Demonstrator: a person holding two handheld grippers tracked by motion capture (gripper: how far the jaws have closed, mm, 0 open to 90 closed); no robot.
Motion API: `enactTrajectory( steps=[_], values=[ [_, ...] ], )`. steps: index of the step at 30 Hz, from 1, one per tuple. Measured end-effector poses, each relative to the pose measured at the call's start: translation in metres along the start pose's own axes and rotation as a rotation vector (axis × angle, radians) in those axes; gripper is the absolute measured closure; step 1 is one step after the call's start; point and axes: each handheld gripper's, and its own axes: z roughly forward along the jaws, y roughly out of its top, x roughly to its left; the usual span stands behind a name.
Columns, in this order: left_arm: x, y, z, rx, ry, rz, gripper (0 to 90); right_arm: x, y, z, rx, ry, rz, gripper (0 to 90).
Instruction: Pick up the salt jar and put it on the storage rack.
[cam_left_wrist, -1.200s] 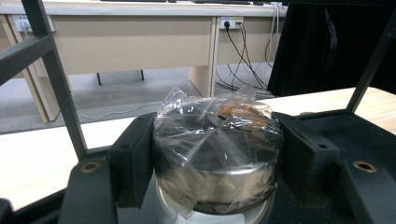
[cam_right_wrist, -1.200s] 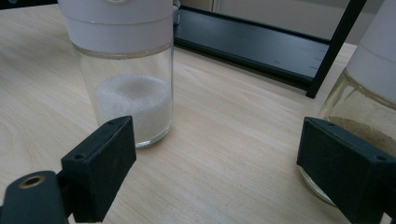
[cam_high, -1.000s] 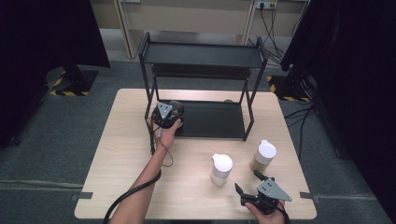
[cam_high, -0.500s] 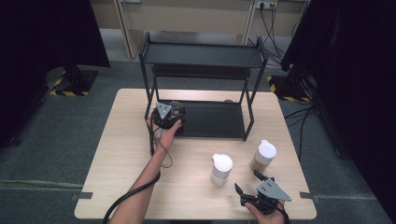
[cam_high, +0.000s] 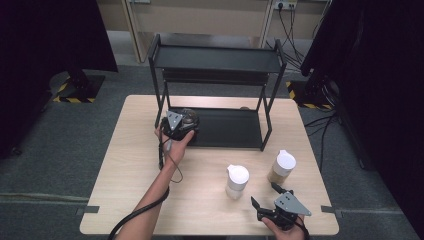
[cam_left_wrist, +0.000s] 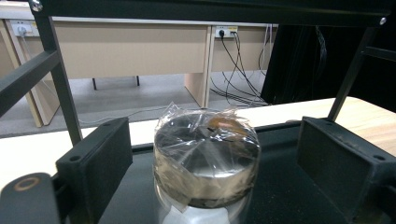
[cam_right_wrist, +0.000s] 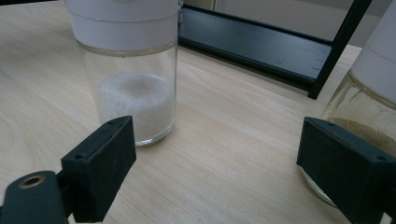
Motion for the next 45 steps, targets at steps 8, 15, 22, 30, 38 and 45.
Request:
enactTrajectory(
  steps=[8,15,22,30,38,45],
  values=[
    [-0.003,-0.001,-0.008,-0.003,0.005,0.034,9.7,0.0,0.0,0.0,-0.002,-0.001,0.0,11.9],
    [-0.007,0.001,-0.015,-0.015,0.001,0.057,9.3,0.0,0.0,0.0,0.0,0.0,-0.006,11.8],
    [-0.01,0.003,-0.026,-0.019,-0.008,0.049,8.2,0.0,0.0,0.0,0.0,-0.003,-0.003,11.8],
    [-0.012,0.002,-0.039,-0.025,-0.024,0.07,7.8,0.0,0.0,0.0,-0.001,-0.003,-0.003,11.8],
    [-0.013,0.0,-0.052,-0.034,-0.031,0.08,7.2,0.0,0.0,0.0,-0.001,-0.004,-0.002,11.7],
    [-0.015,-0.004,-0.064,-0.03,-0.038,0.083,6.5,0.0,0.0,0.0,-0.003,-0.003,-0.001,11.7]
  ],
)
